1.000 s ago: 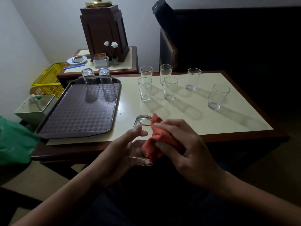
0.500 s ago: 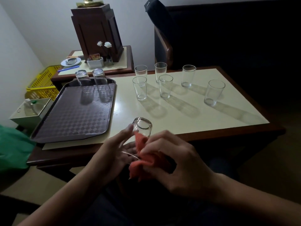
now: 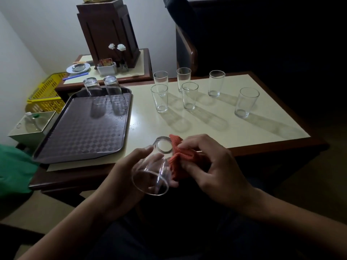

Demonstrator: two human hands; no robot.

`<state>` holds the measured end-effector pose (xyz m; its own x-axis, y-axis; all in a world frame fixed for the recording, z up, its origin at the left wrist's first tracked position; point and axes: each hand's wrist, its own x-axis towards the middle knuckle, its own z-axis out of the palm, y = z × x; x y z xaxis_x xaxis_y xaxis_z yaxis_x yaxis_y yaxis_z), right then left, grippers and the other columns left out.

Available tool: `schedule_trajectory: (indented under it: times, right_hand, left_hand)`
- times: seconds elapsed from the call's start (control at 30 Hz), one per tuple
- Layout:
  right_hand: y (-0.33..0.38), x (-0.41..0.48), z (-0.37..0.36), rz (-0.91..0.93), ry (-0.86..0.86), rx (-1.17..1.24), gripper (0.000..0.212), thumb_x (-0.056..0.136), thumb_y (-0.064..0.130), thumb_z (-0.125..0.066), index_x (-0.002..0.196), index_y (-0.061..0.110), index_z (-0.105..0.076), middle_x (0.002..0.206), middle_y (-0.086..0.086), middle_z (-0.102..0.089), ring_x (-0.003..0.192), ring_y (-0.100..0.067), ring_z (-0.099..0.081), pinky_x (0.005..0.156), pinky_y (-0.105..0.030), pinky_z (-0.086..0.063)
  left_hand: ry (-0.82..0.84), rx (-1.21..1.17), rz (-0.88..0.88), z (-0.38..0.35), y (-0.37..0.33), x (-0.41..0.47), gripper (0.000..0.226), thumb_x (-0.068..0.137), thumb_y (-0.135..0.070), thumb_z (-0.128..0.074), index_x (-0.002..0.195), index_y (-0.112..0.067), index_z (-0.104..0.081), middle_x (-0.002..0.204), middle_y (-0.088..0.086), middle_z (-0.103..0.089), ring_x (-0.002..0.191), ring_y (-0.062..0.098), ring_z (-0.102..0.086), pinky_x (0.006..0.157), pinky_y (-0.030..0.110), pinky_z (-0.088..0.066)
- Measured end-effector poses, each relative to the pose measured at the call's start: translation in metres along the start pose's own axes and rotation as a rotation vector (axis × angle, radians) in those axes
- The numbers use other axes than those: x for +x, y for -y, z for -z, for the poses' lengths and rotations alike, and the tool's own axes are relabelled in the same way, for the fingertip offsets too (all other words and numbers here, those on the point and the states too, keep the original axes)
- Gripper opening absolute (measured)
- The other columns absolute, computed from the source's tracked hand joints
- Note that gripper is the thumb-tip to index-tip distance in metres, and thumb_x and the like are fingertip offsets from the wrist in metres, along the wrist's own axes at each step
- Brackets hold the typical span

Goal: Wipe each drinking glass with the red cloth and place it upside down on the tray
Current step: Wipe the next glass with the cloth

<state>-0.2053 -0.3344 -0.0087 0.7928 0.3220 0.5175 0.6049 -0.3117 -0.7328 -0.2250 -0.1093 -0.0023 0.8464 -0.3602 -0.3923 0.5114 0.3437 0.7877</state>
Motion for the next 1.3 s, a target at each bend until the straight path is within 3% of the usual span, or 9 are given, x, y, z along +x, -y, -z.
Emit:
schedule_trajectory:
  times: [0.17, 0.3, 0.43, 0.57, 0.7, 0.8, 0.9, 1.07, 1.3]
  right_hand:
    - [0.020, -0.013, -0.010, 0.181, 0.145, 0.057, 0.019, 0.090, 0.002, -0.083, 0.107, 0.003, -0.076, 0.115, -0.005, -0.070, 0.114, -0.015, -0.069, 0.096, -0.033, -0.057]
    - [0.004, -0.003, -0.005, -0.118, 0.018, 0.095, 0.025, 0.090, 0.008, -0.084, 0.110, 0.018, -0.075, 0.112, 0.008, -0.072, 0.108, -0.013, -0.072, 0.093, -0.035, -0.059]
    - [0.006, -0.011, -0.011, -0.264, 0.105, 0.126, 0.022, 0.089, 0.017, -0.081, 0.105, 0.026, -0.070, 0.103, 0.009, -0.071, 0.094, -0.015, -0.072, 0.083, -0.039, -0.061]
    - [-0.002, -0.011, -0.008, -0.231, 0.218, 0.147, 0.036, 0.086, 0.014, -0.088, 0.114, 0.023, -0.068, 0.109, 0.007, -0.071, 0.101, -0.014, -0.073, 0.088, -0.036, -0.061]
    - [-0.012, -0.006, -0.010, 0.126, 0.055, -0.136, 0.050, 0.086, 0.023, -0.089, 0.128, 0.005, -0.068, 0.126, -0.004, -0.068, 0.118, -0.012, -0.067, 0.101, -0.024, -0.053]
    - [-0.020, -0.003, -0.005, -0.096, -0.007, 0.033, 0.039, 0.085, 0.028, -0.087, 0.120, 0.016, -0.074, 0.116, 0.006, -0.077, 0.108, -0.010, -0.074, 0.094, -0.032, -0.061]
    - [-0.021, 0.003, -0.009, -0.648, 0.110, 0.611, 0.025, 0.086, 0.024, -0.090, 0.107, 0.016, -0.080, 0.104, -0.013, -0.080, 0.092, -0.040, -0.078, 0.085, -0.060, -0.061]
    - [-0.011, 0.006, -0.011, -1.057, 0.387, 1.036, 0.023, 0.085, 0.027, -0.069, 0.079, 0.008, -0.082, 0.077, -0.010, -0.074, 0.058, -0.011, -0.069, 0.056, -0.020, -0.057]
    - [-0.023, 0.011, -0.005, -0.638, 0.085, 0.631, 0.027, 0.083, -0.002, -0.085, 0.106, 0.005, -0.072, 0.101, -0.013, -0.082, 0.087, -0.032, -0.078, 0.072, -0.041, -0.065]
  left_hand:
    - [-0.023, 0.017, -0.038, 0.002, -0.004, 0.000, 0.050, 0.096, -0.046, -0.063, 0.126, -0.005, -0.062, 0.109, 0.020, -0.058, 0.100, 0.037, -0.048, 0.084, 0.047, -0.044]
    - [-0.013, 0.036, -0.030, -0.003, 0.001, 0.001, 0.051, 0.096, -0.037, -0.057, 0.126, 0.003, -0.064, 0.111, 0.022, -0.067, 0.097, 0.036, -0.061, 0.088, 0.046, -0.048]
    - [-0.113, 0.030, -0.067, -0.016, 0.000, 0.003, 0.036, 0.097, -0.031, -0.047, 0.086, -0.018, -0.079, 0.091, 0.016, -0.066, 0.074, 0.026, -0.061, 0.073, 0.040, -0.046]
    - [-0.219, -0.138, -0.089, 0.001, -0.005, 0.005, 0.018, 0.093, -0.030, -0.063, 0.107, -0.019, -0.065, 0.100, 0.019, -0.053, 0.081, 0.028, -0.051, 0.070, 0.038, -0.043]
    - [-0.168, -0.014, -0.108, 0.011, -0.001, 0.007, 0.052, 0.086, -0.029, -0.072, 0.128, -0.005, -0.052, 0.113, 0.034, -0.062, 0.097, 0.040, -0.066, 0.094, 0.058, -0.055]
    - [-0.087, 0.211, -0.187, 0.010, -0.003, 0.004, 0.062, 0.082, -0.016, -0.076, 0.135, 0.000, -0.050, 0.132, 0.033, -0.063, 0.120, 0.043, -0.066, 0.112, 0.058, -0.046]
    - [0.024, 0.367, -0.298, 0.008, -0.012, -0.003, 0.062, 0.073, 0.004, -0.080, 0.130, -0.005, -0.058, 0.125, 0.021, -0.071, 0.117, 0.034, -0.070, 0.095, 0.035, -0.058]
    - [-0.054, 0.703, -0.512, 0.020, -0.017, -0.004, 0.067, 0.065, 0.007, -0.089, 0.125, -0.004, -0.060, 0.126, 0.010, -0.069, 0.115, 0.027, -0.069, 0.092, 0.036, -0.060]
    - [-0.134, 0.700, -0.245, 0.016, -0.012, 0.005, 0.044, 0.079, -0.034, -0.090, 0.107, -0.009, -0.067, 0.080, 0.012, -0.076, 0.063, 0.022, -0.066, 0.063, 0.028, -0.052]
